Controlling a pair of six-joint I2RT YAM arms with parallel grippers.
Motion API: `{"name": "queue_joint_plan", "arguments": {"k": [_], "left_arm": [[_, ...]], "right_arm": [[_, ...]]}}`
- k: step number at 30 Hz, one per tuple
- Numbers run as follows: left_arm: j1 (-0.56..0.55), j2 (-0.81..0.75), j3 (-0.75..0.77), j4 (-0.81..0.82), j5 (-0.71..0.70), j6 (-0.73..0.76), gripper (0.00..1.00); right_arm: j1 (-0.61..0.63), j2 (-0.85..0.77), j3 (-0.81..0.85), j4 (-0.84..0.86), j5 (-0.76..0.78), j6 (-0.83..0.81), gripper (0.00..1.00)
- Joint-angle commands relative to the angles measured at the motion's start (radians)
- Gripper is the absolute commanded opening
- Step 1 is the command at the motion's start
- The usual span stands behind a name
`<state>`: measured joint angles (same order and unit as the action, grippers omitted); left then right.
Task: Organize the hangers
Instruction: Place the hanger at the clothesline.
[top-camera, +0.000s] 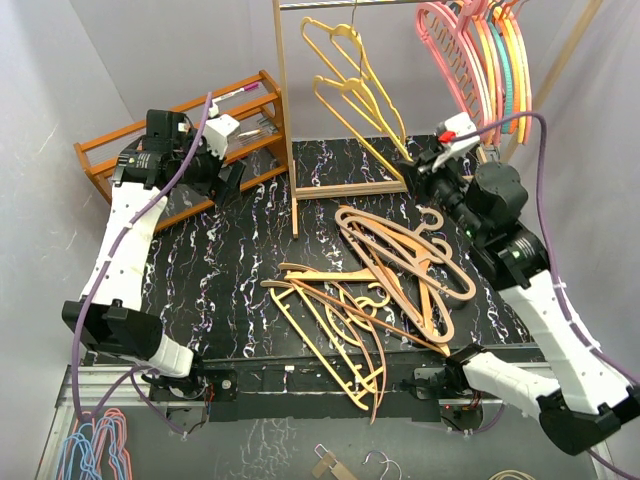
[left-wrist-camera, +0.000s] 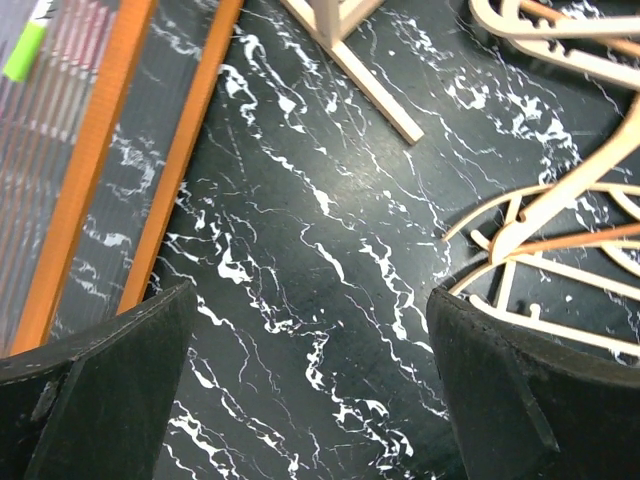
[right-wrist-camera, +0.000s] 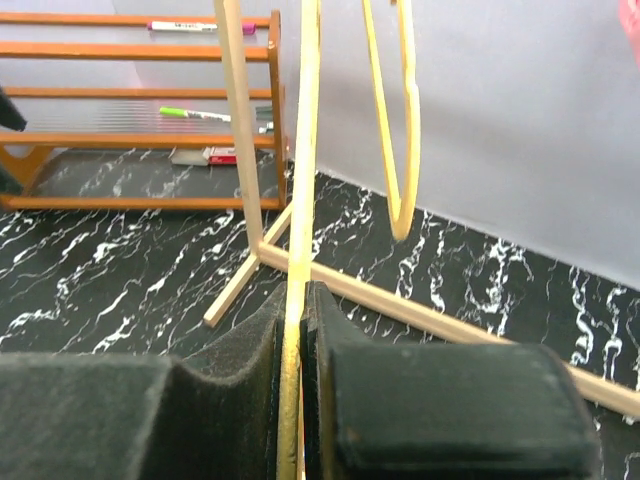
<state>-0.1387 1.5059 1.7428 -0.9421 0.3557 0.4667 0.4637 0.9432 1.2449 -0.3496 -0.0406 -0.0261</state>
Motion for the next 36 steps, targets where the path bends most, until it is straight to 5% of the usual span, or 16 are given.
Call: {"name": "queue_joint_plan", "arguments": {"k": [1,16,36], "left_arm": [[0.006,-0.064,-0.022,0.068,-0.091,-0.135,0.97],[0.010,-0.081,-0.069,0.074,-0.084,-0.125,0.97],[0.009,-0.051,-0.160,0.095,-0.112,-0.101,0.97]], "right_arm": [[0.001,0.090,0.131,0.164,0.004,-0.064,0.08],[0.000,0.329,0.341,0.324,-0.036,-0.035,0.08],[0.000,0.518,0.445,0.310,-0.064,0.041,0.08]]}}
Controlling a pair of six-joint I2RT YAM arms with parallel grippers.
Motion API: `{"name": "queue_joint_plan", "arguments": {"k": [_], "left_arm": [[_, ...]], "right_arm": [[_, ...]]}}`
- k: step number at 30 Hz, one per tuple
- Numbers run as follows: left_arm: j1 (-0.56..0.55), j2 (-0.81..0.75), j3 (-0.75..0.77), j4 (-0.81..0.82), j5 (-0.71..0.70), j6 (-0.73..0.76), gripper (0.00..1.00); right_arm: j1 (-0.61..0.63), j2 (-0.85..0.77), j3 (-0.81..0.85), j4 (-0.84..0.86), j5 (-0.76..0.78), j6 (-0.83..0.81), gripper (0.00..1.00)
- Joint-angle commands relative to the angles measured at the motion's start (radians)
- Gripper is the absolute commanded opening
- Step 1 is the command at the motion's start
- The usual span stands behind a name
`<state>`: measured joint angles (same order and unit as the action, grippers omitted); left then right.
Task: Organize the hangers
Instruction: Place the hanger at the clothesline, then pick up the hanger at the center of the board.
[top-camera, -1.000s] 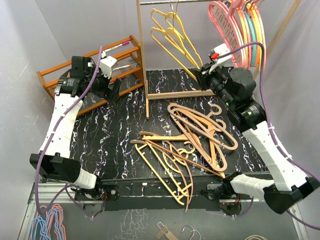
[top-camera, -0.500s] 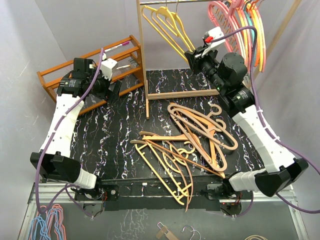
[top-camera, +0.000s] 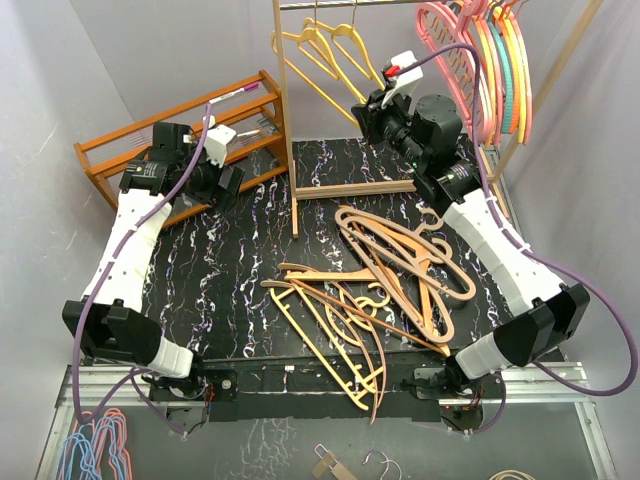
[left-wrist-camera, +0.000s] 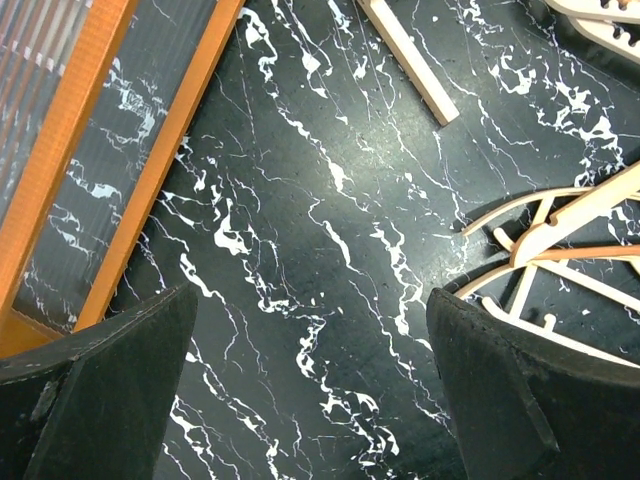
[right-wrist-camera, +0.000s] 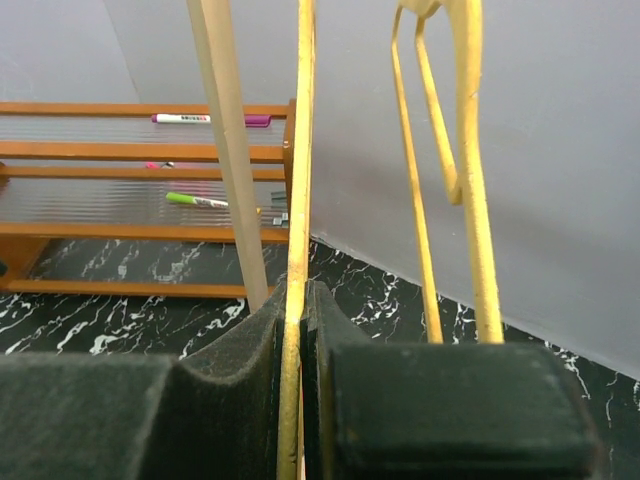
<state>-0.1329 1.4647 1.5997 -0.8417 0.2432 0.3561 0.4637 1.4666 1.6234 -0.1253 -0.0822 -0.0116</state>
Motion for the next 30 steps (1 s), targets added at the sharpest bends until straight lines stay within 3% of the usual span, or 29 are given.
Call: {"name": "queue_joint_plan", "arguments": {"k": [1,2,3,6,7,8,17,22,25,30], "left_arm": [[0.003,-0.008,-0.026,-0.013,0.012,0.021,0.97],[0.003,-0.005,-0.036,-0.019,0.023,0.028,0.97],[0.001,-0.001,-0.049,-0.023,0.035,0.029,0.97],[-0.020,0.022,-0.080,-0.058,0.075,0.048,0.97],[-0.033,0.029,-0.091,-0.068,0.083,0.058,0.97],[-0.050,0.031,-0.104,-0.073,0.086,0.065,0.97],[-0.185,0.101,-0.096,-0.059,0.031,0.102,0.97],[-0.270,0.188,-0.021,-0.019,0.039,0.129,0.97],[-0.341,0.295,0.102,0.005,0.010,0.169,0.98],[-0.419,0.606,0.523,-0.103,0.023,0.121,0.97]], "right_arm": [[0.001,-0.003,0.066,0.084,-0.029,0.028,0.08],[0.000,-0.001,0.066,0.079,-0.036,0.032,0.09],[0.000,0.000,0.064,0.072,-0.044,0.035,0.18],[0.000,-0.024,0.035,0.052,-0.062,0.056,0.79],[0.000,-0.045,0.007,0.046,-0.059,0.065,0.95],[0.000,-0.072,-0.028,0.039,-0.050,0.078,0.98],[0.000,-0.522,-0.630,-0.028,0.150,0.275,0.99],[0.001,-0.602,-0.743,-0.152,0.286,0.384,0.99],[-0.004,-0.621,-0.774,-0.119,0.341,0.442,0.99],[-0.036,-0.493,-0.751,-0.121,0.289,0.436,0.99]]}}
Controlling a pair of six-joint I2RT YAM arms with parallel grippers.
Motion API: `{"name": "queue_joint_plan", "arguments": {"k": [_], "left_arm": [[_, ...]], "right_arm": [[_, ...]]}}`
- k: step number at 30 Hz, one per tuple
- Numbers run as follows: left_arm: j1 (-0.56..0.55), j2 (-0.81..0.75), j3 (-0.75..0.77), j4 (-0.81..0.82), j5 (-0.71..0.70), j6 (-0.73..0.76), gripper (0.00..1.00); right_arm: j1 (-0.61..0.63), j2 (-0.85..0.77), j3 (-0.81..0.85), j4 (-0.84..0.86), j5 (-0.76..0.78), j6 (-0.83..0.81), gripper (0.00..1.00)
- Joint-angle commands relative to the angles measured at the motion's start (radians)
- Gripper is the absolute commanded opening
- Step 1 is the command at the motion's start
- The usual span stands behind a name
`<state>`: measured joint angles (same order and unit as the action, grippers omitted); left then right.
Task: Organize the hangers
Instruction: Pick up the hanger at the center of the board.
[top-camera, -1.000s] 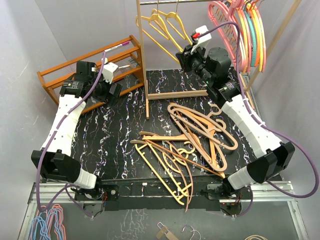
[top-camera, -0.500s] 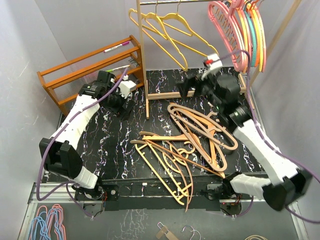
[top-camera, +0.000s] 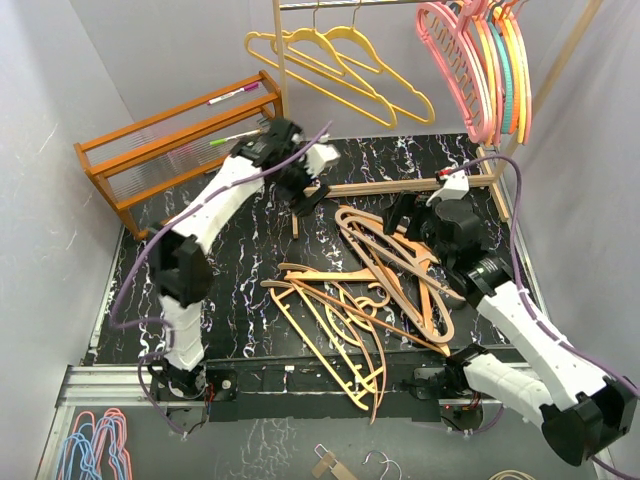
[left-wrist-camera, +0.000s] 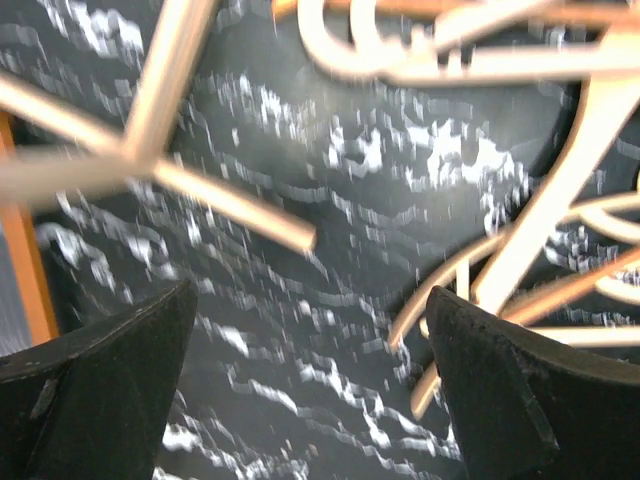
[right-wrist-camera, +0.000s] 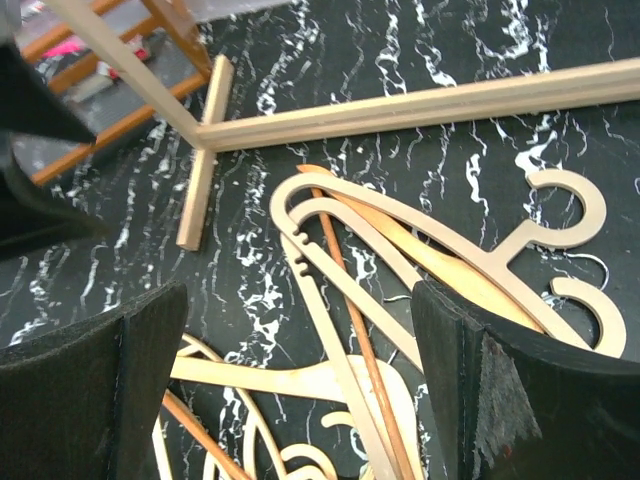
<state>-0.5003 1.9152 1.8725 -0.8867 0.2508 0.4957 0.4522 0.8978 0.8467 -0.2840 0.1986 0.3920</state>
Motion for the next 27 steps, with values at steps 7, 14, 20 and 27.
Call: {"name": "queue_joint_plan", "arguments": {"k": [7,14,20,27], "left_arm": [[-0.100,0.362,0.470,0.040,-0.053,-0.203,0.97],[-0.129,0.508,0.526,0.097,-0.135,-0.397,0.92],[-0.130,0.546,0.496,0.169,-0.171,-0.490,0.81],[-0.130,0.597,0.510,0.188,-0.211,-0.505,0.77]], "right_arm": [[-0.146,0.133,-0.014,0.098,-0.165,0.086,0.99],[-0.231,0.019,-0.048,0.099,-0.214,0.100,0.99],[-0.247,-0.008,-0.067,0.083,-0.227,0.104,0.99],[-0.258,-0.003,-0.069,0.088,-0.251,0.096,0.99]]}}
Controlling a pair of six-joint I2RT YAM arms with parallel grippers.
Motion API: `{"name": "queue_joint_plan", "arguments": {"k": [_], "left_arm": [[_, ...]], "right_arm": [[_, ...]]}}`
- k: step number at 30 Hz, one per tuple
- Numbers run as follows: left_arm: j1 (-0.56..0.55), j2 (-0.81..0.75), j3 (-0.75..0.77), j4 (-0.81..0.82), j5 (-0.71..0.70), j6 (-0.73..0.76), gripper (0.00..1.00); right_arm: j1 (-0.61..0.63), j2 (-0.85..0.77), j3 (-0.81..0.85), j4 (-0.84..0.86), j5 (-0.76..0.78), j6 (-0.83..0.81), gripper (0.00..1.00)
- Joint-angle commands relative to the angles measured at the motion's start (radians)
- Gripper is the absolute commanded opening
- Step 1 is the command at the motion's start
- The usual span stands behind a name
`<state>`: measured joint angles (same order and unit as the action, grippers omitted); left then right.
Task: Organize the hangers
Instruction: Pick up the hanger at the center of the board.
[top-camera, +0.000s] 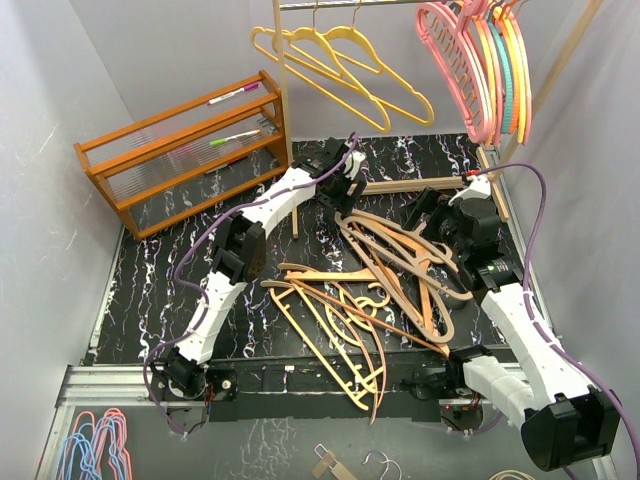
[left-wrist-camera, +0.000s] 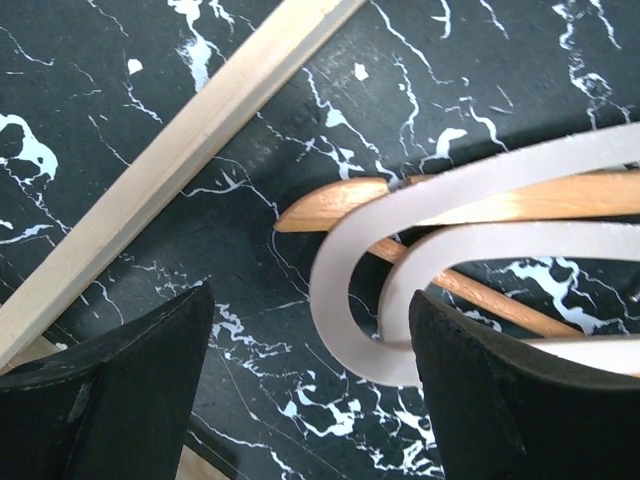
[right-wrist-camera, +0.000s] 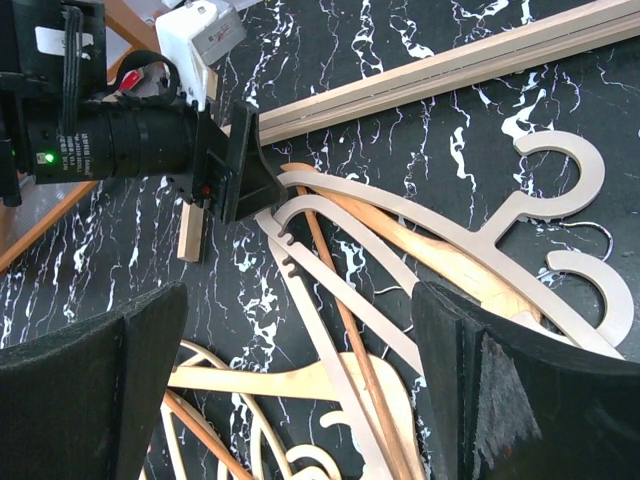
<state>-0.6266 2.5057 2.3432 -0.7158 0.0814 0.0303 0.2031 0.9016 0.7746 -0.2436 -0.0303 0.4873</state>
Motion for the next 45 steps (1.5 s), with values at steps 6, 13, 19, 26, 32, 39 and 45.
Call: {"name": "queue_joint_plan", "arguments": {"k": [6,13,19,26,32,39,45], "left_arm": [[-0.004,0.036,0.025,0.021,-0.050,-0.041,0.72],[-0.005,0.030,-0.022,0.025,-0.028,-0.047,0.53],[-0.007,-0.004,-0.096,0.037,-0.013,-0.044,0.26],[-0.007,-0.045,-0.135,0.032,0.064,-0.033,0.00],[-0.004,-0.169,-0.174,0.045,0.113,-0.030,0.00],[0.036,-0.355,-0.176,-0.015,0.162,0.015,0.00],[0.155,-0.528,-0.260,-0.071,0.189,0.088,0.00]], "right_arm": [[-0.017,0.001,-0.003,0.059,-0.034,-0.004,0.99],[-0.028,0.016,-0.003,0.072,-0.049,-0.007,0.99],[-0.036,0.019,-0.006,0.079,-0.060,-0.006,0.99],[-0.042,0.020,-0.012,0.084,-0.062,-0.005,0.99],[-0.044,-0.005,-0.034,0.079,-0.036,-0.026,0.99],[-0.045,-0.102,-0.121,0.129,-0.102,-0.049,0.99],[-0.046,-0.209,-0.193,0.186,-0.160,-0.084,0.99]]}}
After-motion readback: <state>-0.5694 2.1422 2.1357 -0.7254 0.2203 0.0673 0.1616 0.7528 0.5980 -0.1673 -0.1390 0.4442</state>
